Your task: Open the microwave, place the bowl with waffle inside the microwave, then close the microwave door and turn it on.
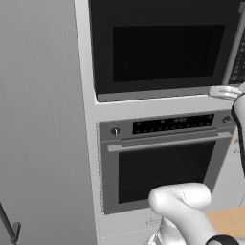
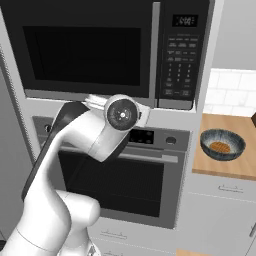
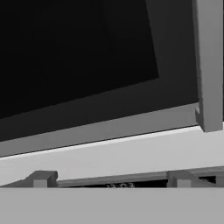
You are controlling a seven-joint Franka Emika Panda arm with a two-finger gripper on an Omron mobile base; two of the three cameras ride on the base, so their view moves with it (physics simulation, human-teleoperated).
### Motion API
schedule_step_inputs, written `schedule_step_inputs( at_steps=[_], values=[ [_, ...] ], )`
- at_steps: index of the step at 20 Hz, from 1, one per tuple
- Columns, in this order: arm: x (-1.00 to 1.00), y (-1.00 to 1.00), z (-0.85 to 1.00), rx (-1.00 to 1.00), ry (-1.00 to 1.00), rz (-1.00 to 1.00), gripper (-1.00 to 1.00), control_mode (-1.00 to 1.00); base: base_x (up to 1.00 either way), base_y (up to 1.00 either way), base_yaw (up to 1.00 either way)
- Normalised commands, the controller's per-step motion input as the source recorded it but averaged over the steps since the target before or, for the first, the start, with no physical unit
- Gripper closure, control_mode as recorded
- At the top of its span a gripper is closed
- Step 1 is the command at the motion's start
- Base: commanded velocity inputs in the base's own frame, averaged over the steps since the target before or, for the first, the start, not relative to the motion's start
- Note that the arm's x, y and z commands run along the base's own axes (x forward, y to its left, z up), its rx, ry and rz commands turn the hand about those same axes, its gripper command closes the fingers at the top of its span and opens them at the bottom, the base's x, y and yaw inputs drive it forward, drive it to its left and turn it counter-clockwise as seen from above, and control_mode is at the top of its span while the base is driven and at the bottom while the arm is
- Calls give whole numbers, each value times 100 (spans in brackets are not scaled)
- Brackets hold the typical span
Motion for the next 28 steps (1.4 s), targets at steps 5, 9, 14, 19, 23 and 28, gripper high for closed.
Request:
schedule_step_inputs(
  at_steps=[5,9,14,19,23,28],
  values=[
    [0,-43,40,-2,-1,-3,-100,-100,0,0,0],
    [0,-62,5,-6,0,-14,-100,-100,0,0,0],
    [6,-59,0,-6,0,-19,-100,-100,0,0,0],
    [37,-10,0,0,0,-9,-100,-100,0,0,0],
    [54,0,-4,1,-3,0,-100,-100,0,0,0],
    [51,-5,0,1,-2,0,-100,-100,0,0,0]
  ],
)
